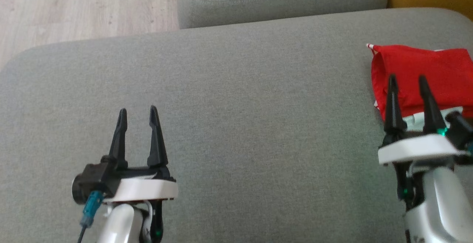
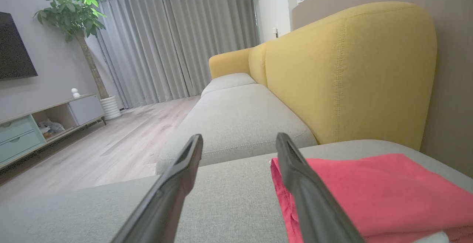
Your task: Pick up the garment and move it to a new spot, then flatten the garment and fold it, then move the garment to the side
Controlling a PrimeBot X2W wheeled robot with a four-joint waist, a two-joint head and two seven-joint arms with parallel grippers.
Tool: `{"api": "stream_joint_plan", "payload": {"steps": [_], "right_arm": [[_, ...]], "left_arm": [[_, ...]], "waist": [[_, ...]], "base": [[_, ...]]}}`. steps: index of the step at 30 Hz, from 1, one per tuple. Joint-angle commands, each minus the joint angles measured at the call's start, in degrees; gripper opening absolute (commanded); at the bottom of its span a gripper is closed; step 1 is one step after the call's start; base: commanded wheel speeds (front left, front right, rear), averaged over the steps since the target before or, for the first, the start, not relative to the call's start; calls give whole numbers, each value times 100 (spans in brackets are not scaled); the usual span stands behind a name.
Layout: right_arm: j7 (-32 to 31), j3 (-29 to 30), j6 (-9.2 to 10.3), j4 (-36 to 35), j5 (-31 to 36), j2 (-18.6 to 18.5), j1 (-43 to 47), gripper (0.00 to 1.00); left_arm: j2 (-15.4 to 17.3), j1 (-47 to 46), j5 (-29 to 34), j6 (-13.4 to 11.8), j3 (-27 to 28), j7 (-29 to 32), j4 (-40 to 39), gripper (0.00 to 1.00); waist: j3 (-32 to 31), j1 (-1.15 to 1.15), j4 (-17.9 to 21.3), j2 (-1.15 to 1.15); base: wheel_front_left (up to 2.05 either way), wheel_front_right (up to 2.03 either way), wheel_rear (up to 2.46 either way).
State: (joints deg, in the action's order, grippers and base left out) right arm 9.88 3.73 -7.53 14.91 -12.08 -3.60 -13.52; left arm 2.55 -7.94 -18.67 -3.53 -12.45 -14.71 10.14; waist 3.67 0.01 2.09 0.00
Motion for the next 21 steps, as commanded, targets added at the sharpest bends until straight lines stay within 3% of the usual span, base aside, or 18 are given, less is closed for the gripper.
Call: {"api": "stream_joint_plan", "payload": {"steps": [1, 13, 21], "right_arm": [[161, -93, 4, -136, -19, 51, -29, 100], [482, -334, 4, 190, -392, 71, 483, 100], [507, -602, 4, 170, -207, 71, 588, 100]], "left_arm": [[32, -96, 16, 3, 180, -29, -108, 100], [32, 85, -14, 69, 233, -29, 110, 100], [32, 124, -144, 160, 223, -29, 207, 100]], "waist": [[-44, -1, -30, 0], [-199, -1, -46, 0], [-200, -1, -30, 0]], "base": [[0, 0, 0], [0, 0, 0], [0, 0, 0]]}}
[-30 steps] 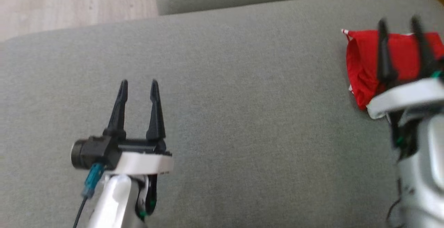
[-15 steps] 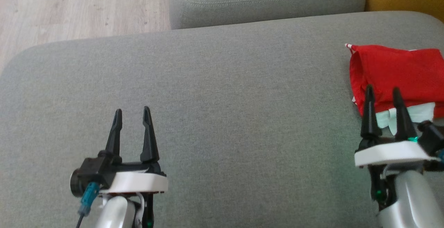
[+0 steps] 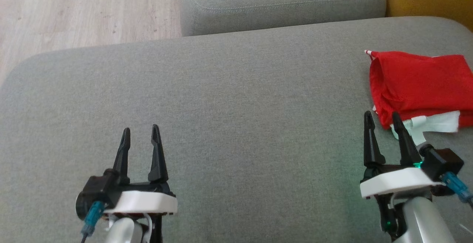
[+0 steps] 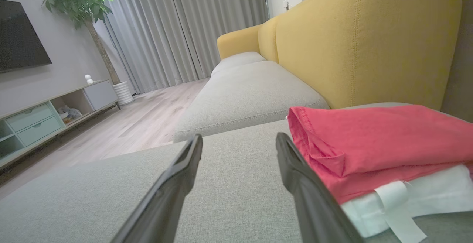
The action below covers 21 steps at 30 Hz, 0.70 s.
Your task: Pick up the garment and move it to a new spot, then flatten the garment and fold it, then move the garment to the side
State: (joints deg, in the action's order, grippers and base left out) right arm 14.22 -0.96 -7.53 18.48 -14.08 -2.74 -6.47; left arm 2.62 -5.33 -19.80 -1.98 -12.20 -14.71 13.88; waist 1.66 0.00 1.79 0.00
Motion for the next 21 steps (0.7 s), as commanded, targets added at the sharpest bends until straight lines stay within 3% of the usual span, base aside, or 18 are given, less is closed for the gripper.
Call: {"api": "stream_joint_plan", "payload": {"steps": [1, 21], "right_arm": [[74, -141, 4, -190, -20, -14, -113, 100], [77, -207, 4, -220, -208, -14, -72, 100]], "left_arm": [[26, -133, -67, 6, 207, -29, -154, 100], [26, -102, -331, -12, 235, -29, 12, 100]], "waist": [[2, 0, 3, 0], [-63, 0, 28, 0]], "base": [[0, 0, 0], [0, 0, 0]]}}
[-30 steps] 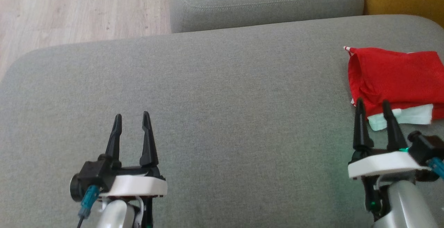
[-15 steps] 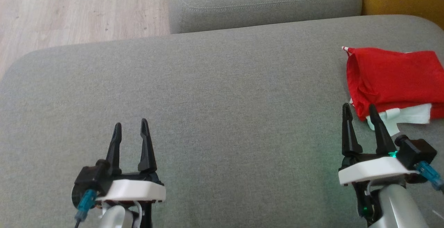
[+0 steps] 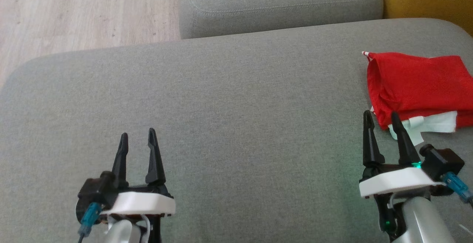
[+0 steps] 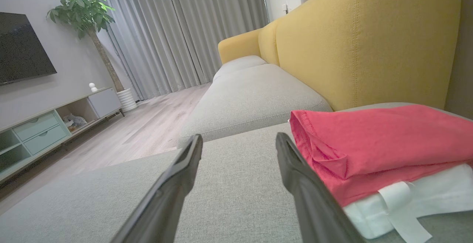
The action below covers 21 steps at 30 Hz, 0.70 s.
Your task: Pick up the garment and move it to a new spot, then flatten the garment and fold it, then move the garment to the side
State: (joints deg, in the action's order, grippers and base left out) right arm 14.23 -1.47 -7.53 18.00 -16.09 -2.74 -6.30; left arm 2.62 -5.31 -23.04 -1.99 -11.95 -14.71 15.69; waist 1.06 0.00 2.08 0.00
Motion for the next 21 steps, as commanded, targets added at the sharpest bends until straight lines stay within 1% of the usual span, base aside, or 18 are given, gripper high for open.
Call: {"api": "stream_joint_plan", "payload": {"steps": [1, 4, 8, 9, 11, 21], "right_arm": [[76, -163, 4, -171, -5, -14, -89, 100], [76, -175, 4, -187, 4, -14, -94, 100], [76, -164, 4, -210, 37, -14, -85, 100], [-2, -16, 0, 19, 2, 2, 3, 0], [-12, -17, 0, 193, -2, 5, 44, 0], [-177, 48, 0, 147, -612, 4, 40, 0]], "left_arm": [[26, -102, -14, -13, 216, -29, -180, 100], [26, -82, -100, -66, 257, -29, -200, 100], [26, -74, -167, -75, 261, -29, -211, 100], [-2, 34, -163, -51, 63, 0, 0, 0], [-3, 99, -166, -51, 52, 4, 172, 0], [1, 82, -710, 29, 193, 172, 151, 0]], "waist": [[-3, 0, -3, 0], [-2, 0, 2, 0], [10, 0, 6, 0], [9, 0, 7, 0], [8, 0, 7, 0], [1, 0, -10, 0]], "base": [[0, 0, 0], [0, 0, 0], [0, 0, 0], [0, 0, 0], [0, 0, 0], [0, 0, 0]]}}
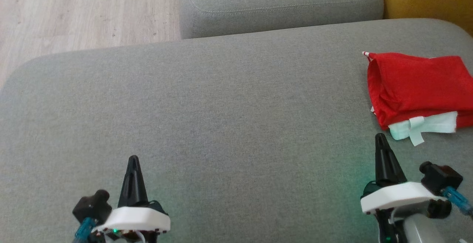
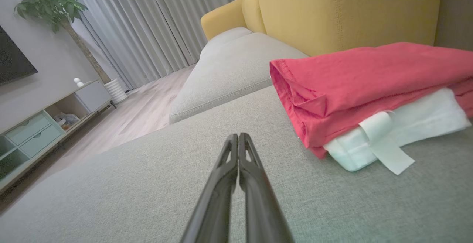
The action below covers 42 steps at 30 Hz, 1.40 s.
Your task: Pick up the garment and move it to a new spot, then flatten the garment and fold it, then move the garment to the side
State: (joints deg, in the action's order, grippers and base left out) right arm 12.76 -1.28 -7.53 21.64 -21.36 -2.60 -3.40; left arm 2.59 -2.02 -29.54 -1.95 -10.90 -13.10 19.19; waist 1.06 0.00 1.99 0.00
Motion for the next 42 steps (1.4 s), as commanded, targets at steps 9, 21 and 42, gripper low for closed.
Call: {"api": "stream_joint_plan", "payload": {"steps": [9, 21, 42], "right_arm": [[-179, 89, 1, -260, -632, -12, -251, 0], [-377, 168, 1, -317, -1361, -14, -254, 0], [-707, 298, 2, -412, -2578, -17, -259, 0]], "left_arm": [[7, -260, -547, 97, 217, 163, -224, 0], [11, -277, -1194, 192, 388, 365, -257, 0], [17, -307, -2274, 352, 676, 704, -311, 0]], "waist": [[-7, 0, -16, 0], [-16, 0, -37, 0], [-31, 0, -71, 0]], "base": [[0, 0, 0], [0, 0, 0], [0, 0, 0]]}}
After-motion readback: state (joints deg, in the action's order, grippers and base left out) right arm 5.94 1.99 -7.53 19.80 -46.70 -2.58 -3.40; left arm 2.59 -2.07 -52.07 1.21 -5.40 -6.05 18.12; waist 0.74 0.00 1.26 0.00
